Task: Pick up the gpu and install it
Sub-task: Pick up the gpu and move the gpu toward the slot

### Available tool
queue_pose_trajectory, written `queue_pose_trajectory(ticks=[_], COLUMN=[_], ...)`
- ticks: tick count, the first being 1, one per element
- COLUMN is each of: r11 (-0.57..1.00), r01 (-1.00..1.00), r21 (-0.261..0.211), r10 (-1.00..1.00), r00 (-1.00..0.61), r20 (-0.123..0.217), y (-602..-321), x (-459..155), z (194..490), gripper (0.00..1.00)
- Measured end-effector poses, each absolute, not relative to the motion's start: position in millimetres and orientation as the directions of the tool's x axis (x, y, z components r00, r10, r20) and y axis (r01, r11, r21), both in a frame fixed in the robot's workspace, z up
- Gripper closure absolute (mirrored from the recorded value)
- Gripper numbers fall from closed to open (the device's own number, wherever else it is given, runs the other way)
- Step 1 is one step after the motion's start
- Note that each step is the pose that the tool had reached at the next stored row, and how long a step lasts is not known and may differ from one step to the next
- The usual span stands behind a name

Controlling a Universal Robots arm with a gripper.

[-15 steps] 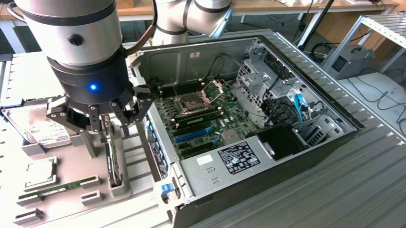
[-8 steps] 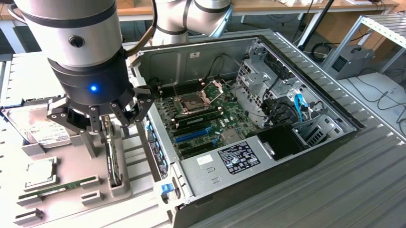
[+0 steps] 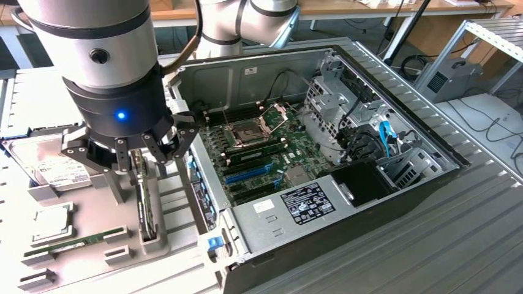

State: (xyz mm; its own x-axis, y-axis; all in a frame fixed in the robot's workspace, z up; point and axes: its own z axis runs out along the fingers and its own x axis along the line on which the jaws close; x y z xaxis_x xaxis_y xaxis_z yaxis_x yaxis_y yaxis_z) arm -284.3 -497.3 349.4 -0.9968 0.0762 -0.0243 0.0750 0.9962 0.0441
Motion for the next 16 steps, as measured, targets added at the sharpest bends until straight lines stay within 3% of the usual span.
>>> queue_pose_trajectory(ticks=[16], r11=[0.996], r01=[0.075], r21=[0.044], r10=[0.076], r00=[-0.997], r20=[-0.024], y=[-497.3], x=[-284.3], z=[345.9], gripper=[0.58])
